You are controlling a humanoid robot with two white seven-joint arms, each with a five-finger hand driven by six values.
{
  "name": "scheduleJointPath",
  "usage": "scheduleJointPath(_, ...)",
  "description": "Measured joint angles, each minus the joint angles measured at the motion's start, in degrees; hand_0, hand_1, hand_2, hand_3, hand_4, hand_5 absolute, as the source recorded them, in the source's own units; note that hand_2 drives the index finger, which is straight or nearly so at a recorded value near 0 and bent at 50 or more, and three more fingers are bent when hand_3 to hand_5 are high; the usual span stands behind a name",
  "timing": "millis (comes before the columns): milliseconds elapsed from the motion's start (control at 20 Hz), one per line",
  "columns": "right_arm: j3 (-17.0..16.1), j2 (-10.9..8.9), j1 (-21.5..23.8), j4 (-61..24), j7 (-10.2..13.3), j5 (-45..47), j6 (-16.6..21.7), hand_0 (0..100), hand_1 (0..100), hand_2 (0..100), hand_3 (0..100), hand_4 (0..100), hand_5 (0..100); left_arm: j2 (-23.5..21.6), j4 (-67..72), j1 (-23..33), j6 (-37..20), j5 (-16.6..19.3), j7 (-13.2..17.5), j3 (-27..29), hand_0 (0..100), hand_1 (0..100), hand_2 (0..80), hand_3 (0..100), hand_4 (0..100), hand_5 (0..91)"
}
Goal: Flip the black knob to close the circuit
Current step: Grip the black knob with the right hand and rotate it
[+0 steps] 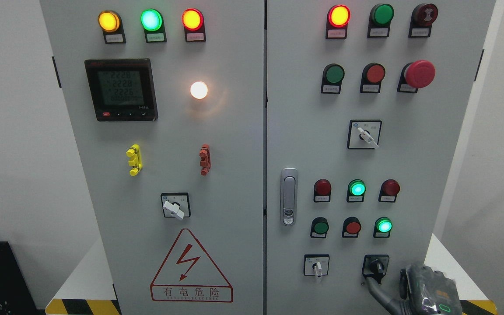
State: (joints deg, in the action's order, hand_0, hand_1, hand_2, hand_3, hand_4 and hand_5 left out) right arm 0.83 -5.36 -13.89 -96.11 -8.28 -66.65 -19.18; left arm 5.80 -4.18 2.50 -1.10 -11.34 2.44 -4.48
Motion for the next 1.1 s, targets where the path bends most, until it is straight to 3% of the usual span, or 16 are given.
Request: scheduleJointPath(1100, -0.98, 0.26, 0.16, -0.13, -0.25, 1.07, -0.01, 0, 11, 91, 100, 89, 90, 0.0, 0.01, 0.0, 0.0, 0.0, 0.0, 0.0, 12, 56, 0.0, 0, 0, 0.0)
